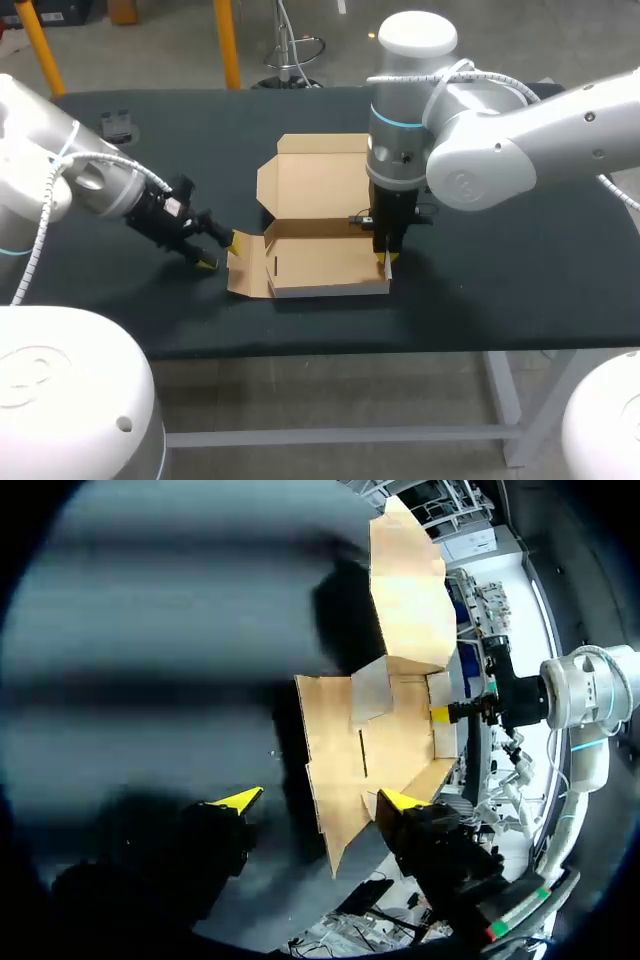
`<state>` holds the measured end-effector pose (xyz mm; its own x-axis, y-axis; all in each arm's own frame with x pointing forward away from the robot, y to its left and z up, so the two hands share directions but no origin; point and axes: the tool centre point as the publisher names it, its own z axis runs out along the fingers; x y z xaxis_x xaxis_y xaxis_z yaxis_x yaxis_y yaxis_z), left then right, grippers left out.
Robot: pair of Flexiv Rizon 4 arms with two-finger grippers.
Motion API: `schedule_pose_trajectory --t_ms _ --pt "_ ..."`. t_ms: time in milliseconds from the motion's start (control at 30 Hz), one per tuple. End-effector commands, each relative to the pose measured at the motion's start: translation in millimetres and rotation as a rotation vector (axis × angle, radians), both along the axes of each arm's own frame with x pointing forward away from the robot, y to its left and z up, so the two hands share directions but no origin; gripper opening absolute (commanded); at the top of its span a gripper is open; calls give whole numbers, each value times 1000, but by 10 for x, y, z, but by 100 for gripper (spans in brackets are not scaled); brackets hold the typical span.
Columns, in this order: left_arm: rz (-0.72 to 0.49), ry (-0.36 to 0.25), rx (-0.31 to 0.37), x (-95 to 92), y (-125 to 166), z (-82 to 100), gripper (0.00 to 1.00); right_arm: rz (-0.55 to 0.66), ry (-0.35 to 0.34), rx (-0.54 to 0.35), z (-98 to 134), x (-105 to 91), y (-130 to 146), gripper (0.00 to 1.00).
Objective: Assemble the packaging by folding the flat box into shape, placing the metal phone stand inside, and closing the box properly
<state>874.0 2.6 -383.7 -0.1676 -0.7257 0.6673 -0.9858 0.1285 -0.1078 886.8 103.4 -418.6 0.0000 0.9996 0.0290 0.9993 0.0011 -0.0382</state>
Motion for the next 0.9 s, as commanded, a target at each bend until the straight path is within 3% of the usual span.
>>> schedule_pose_trajectory --t_ms 33,200,300,900 --pt "-16 13 -45 49 -91 -118 55 0 0 -1 8 -2 1 0" --pt "-18 16 -47 31 -193 -105 29 0 0 -1 8 -2 1 0" --pt "-1 14 -25 38 -236 -99 2 0 0 -1 8 -2 1 0" --pt "144 -54 302 88 -550 116 0 0 0 -1 8 -2 1 0"
